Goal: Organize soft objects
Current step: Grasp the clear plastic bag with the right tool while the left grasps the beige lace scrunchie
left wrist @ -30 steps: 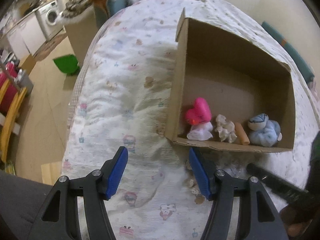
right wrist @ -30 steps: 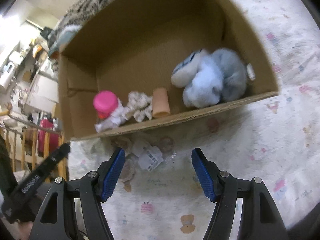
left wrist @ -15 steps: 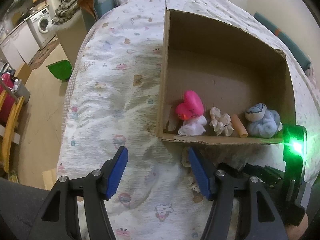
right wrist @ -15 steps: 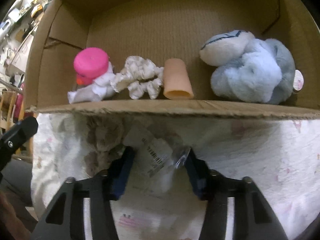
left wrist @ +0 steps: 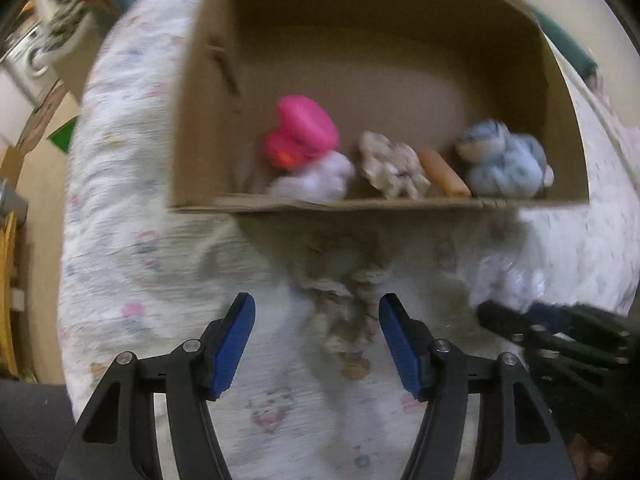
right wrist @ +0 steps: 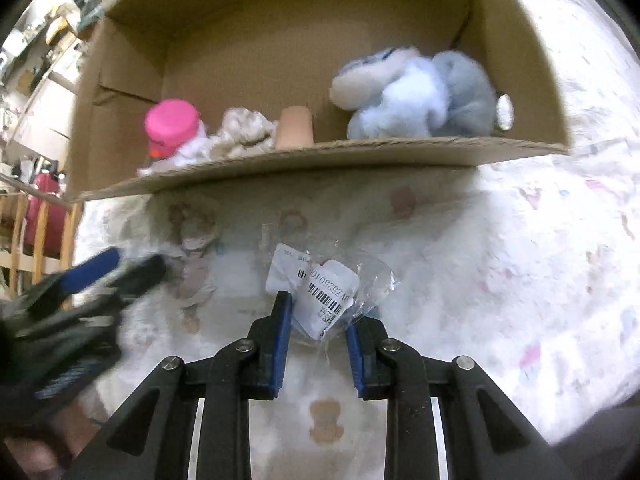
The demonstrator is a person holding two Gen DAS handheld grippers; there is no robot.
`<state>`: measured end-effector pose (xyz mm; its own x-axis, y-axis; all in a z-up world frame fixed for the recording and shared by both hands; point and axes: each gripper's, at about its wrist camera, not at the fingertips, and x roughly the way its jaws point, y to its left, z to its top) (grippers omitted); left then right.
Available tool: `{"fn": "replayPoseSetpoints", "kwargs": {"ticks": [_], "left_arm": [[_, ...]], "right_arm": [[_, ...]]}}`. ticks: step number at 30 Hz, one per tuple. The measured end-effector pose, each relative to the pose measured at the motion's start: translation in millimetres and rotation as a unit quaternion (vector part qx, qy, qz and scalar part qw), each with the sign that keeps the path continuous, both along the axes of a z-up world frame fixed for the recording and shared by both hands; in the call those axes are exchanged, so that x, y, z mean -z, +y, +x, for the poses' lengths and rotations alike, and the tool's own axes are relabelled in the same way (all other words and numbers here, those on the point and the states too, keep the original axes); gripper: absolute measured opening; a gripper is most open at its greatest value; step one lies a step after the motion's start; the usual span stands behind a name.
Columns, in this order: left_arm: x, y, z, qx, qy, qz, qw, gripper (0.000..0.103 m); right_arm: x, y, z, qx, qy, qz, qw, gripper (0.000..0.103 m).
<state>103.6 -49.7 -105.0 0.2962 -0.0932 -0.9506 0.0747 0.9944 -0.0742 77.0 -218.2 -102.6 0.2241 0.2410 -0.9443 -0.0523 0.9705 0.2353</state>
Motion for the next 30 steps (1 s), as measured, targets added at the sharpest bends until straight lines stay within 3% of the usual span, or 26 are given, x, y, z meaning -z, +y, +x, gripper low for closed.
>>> {"fn": "replayPoseSetpoints", "kwargs": {"ticks": [7,12,15,16,19,30], "left_arm": [[24,-9,9,-0.005,0.022,0.012,0.9997,0.065],[32,-17,13,0.002,0.008,0.028,0.9996,0.064],[34,-19,8,0.007,0.008,0.035,0.9993,0.024],[34,-20,8,0.010,0.012,0.039,0.9991,0.018],[30,-10,4,-0.004,0.014,0.026,0.9996,0.013],[-8,22,-15,-0.034,-0.013,0.015,0.9992,0.012]], "right_arm": [[-17,-38,-7,0.024,-0.017,0.038,0.999,0.028],[-21,-42,-21,0.032,-0.021,0.047,0.998,0.028],[-10,-32,-21,0.030,-0.020,0.049,0.998,0.028],[-9,-28,-20,0.029,-0.020,0.050,0.998,0.028],[-11,-25,-20,0.023,-0.023,0.052,0.998,0.028],[-24,-20,-23,0.006,-0.041,0.065,0.997,0.028]]}}
